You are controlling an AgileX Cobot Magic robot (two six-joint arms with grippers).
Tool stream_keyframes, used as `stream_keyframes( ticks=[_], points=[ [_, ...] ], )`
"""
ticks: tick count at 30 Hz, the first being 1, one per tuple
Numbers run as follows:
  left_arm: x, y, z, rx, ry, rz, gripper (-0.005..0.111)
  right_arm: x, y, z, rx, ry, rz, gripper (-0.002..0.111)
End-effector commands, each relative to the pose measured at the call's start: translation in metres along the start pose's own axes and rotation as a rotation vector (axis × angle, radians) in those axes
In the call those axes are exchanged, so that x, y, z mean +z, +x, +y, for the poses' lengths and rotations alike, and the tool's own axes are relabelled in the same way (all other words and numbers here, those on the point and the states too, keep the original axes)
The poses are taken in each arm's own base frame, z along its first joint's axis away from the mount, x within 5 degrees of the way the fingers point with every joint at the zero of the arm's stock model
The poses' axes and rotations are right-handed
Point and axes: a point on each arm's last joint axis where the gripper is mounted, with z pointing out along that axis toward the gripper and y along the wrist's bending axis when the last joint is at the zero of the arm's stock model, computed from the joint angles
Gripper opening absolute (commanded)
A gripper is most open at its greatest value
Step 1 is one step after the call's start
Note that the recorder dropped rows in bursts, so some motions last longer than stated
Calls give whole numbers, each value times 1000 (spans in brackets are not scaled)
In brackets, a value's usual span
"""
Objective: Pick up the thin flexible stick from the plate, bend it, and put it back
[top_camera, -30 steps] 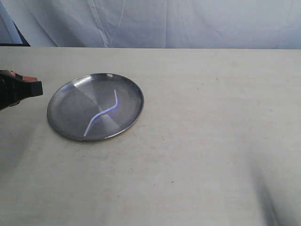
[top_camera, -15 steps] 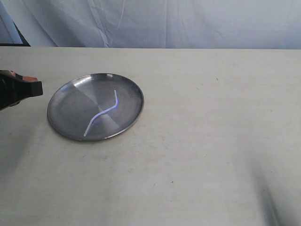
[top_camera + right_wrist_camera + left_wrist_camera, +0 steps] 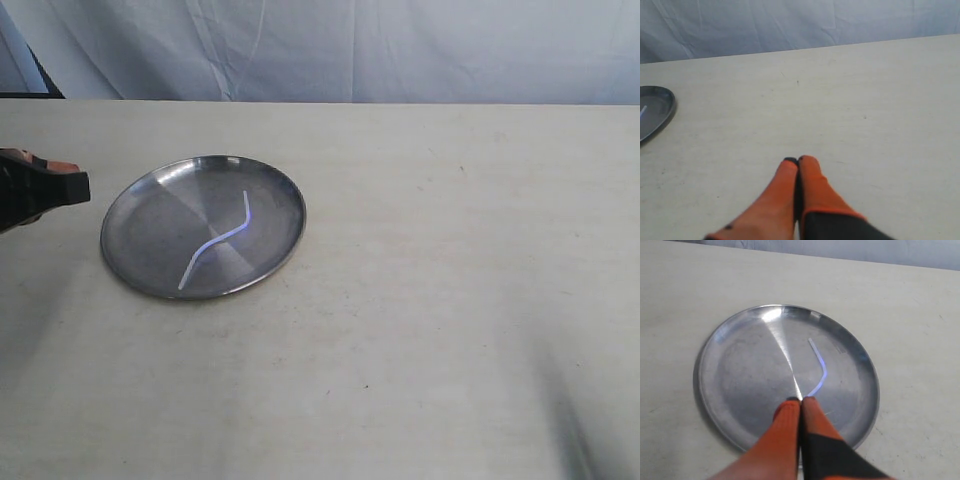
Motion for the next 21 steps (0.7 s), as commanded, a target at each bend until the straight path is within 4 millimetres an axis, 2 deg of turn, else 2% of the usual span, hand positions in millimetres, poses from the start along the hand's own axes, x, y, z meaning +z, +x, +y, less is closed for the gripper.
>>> stream_keyframes(
  ticks=[1, 4, 10, 13, 18, 21],
  points=[
    [-14, -5, 0, 87, -24, -75, 0, 0, 2, -1, -2, 8, -1, 0],
    [-29, 0, 6, 93, -87, -176, 0, 0, 2, -1, -2, 8, -1, 0],
    [-66, 33, 18, 68, -171, -362, 0, 0, 2, -1, -2, 8, -1, 0],
    [-81, 46, 19, 143, -183, -434, 0, 0, 2, -1, -2, 8, -1, 0],
    [-103, 47, 20, 237, -233, -585, 0, 0, 2, -1, 4, 6, -2, 0],
    [-107, 56, 26, 237, -279, -645, 0, 0, 2, 0, 19, -1, -2, 0]
  ],
)
